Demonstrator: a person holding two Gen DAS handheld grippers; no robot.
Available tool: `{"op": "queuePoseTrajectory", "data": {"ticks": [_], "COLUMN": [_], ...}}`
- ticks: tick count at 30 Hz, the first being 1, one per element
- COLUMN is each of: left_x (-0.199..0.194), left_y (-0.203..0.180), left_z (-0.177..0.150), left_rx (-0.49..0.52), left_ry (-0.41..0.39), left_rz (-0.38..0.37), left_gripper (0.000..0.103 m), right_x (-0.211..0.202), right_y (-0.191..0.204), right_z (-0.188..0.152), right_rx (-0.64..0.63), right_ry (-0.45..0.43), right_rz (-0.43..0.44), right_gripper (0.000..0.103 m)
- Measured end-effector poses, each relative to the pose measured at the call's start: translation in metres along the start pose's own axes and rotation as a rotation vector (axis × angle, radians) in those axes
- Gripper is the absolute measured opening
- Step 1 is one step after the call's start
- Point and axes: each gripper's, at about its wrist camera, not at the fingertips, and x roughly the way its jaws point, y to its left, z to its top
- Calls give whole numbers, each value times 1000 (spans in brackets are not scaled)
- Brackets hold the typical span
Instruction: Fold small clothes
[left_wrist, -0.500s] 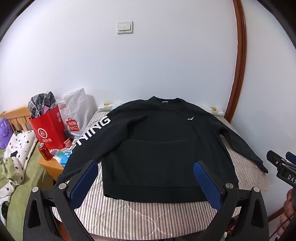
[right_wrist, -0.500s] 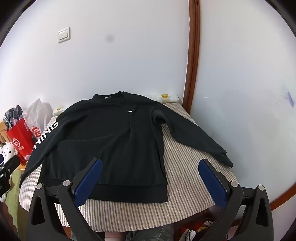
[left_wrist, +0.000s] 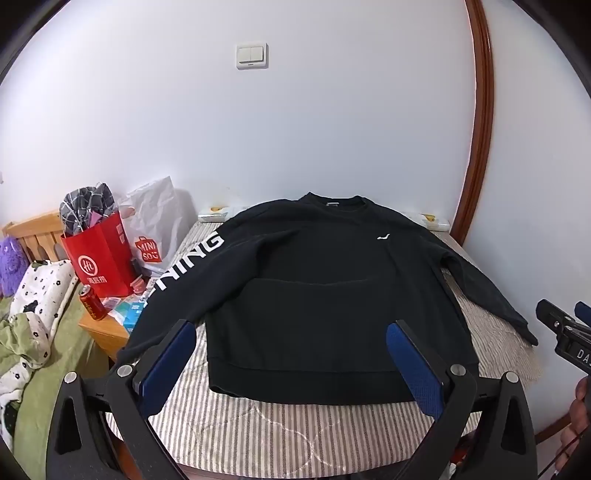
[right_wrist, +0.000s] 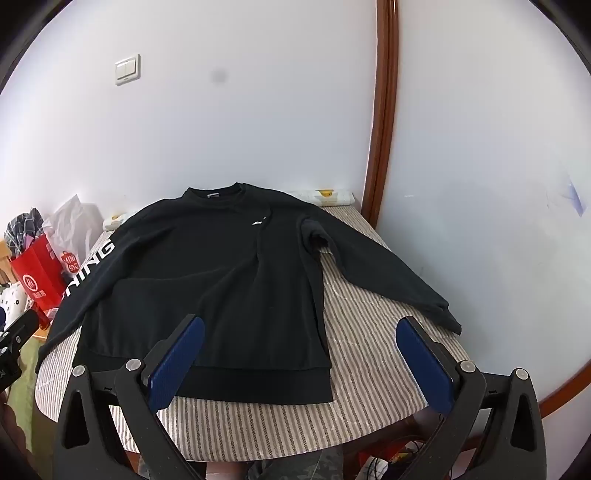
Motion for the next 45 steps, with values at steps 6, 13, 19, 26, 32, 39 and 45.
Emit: {"op": "queuePoseTrajectory", "data": {"ticks": [6, 13, 19, 26, 32, 39, 45], "left_x": [-1, -3, -6, -7, -7, -9, -10], "left_y": [1, 4, 6, 6, 5, 4, 5], "left_z": [-3, -3, -2, 2, 2, 4, 5], "left_rx": [-9, -12, -23, -23, -18, -20, -17], "left_ry": [-5, -7, -3, -1, 1, 0, -5], "left_rz": [-8, -2, -3, -3, -1, -2, 1], "left_gripper": [103, 103, 103, 103, 103, 103, 103], "right_x": [0, 2, 0, -1, -4, -5, -7], "right_y": [-2, -3, 0, 5, 7, 6, 6], "right_z": [-1, -3, -5, -5, -6, -6, -7], "right_rx": [3, 5, 3, 4, 0, 0, 1], "right_ry": [1, 9, 7, 7, 6, 2, -3], "right_rz": [0, 2, 7, 0, -9, -10, -6], "right_gripper": [102, 102, 102, 102, 102, 102, 102]}}
